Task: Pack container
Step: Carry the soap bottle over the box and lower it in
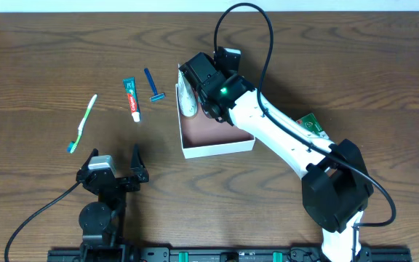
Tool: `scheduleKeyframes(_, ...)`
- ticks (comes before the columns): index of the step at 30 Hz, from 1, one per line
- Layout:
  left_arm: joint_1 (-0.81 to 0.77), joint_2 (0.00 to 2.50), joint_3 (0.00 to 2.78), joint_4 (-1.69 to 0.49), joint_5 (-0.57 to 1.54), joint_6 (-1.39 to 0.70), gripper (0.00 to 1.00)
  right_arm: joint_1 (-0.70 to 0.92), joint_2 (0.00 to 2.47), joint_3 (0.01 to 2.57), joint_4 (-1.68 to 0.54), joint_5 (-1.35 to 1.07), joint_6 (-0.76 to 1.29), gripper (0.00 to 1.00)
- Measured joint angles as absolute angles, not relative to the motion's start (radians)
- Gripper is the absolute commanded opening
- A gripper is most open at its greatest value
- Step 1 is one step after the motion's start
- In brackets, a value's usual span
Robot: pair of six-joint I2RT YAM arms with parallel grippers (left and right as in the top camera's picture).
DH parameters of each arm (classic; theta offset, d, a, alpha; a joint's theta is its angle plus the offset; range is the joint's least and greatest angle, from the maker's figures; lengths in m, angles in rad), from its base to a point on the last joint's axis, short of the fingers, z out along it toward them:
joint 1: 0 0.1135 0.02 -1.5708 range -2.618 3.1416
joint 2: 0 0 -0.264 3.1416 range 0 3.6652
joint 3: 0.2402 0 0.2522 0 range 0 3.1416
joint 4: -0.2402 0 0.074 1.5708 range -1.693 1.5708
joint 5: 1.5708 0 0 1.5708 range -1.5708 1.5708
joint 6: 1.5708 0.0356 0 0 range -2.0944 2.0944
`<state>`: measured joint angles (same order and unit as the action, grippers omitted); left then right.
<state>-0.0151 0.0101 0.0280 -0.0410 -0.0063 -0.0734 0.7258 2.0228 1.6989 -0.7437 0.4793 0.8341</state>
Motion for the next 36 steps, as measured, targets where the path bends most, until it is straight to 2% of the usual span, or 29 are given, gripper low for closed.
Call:
scheduleKeyframes(14, -0.015, 0.01, 0.028, -0.041, -0.006, -0.073, 0.98, 0.726, 2.023, 1.699, -0.733, 0.474, 0.833, 0.03)
scheduleKeyframes(23, -0.015, 0.01, 0.028, -0.041, -0.006, -0.073, 0.98, 0.726, 2.023, 1.699, -0.712, 0.462, 0.822, 0.22)
scheduleKeyframes(32, -0.015, 0.01, 0.028, -0.041, -0.006, -0.073, 0.98, 0.726, 2.023, 1.699, -0.69, 0.443, 0.806, 0.55)
scheduleKeyframes(36, -0.015, 0.01, 0.028, -0.041, -0.007, -0.073, 0.98, 0.726, 2.022, 1.699, -0.667, 0.441, 0.792, 0.61)
